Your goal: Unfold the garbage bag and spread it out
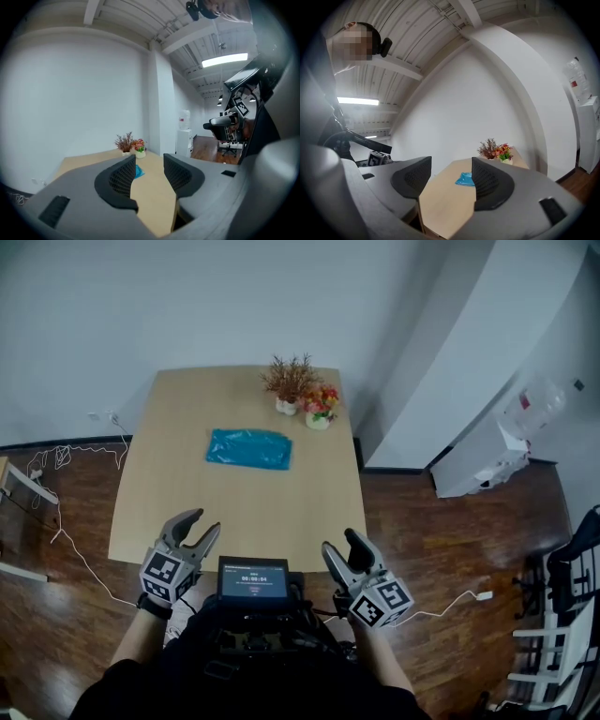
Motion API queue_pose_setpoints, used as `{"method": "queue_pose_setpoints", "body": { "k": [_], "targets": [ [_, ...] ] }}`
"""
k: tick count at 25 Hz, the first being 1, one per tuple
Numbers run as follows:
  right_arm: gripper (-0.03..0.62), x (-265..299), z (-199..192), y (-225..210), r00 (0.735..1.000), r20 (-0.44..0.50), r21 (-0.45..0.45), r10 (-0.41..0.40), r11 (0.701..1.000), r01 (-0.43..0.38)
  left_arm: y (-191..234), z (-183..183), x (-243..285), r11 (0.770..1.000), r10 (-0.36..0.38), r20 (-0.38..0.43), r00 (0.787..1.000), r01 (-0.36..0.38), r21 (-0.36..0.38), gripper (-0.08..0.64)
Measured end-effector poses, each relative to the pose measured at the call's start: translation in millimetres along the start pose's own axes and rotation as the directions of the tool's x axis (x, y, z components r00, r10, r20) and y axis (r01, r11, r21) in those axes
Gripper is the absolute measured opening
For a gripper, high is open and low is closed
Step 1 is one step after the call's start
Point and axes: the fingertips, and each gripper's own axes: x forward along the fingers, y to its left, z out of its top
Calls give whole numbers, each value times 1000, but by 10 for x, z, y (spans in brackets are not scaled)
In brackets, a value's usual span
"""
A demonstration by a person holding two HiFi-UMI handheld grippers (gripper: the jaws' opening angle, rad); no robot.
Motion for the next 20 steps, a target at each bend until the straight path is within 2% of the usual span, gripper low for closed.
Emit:
{"method": "queue_pose_setpoints", "body": {
  "k": [10, 20],
  "targets": [
    [270, 131, 34, -236, 1000, -11, -17, -10, 1000, 10, 70, 34, 351, 998, -32, -36, 999, 33, 48, 193],
    [267, 865, 260, -395, 999, -23, -85, -29, 996, 27, 563, 52, 940, 994, -96, -44, 994, 98, 55, 193]
  ]
}}
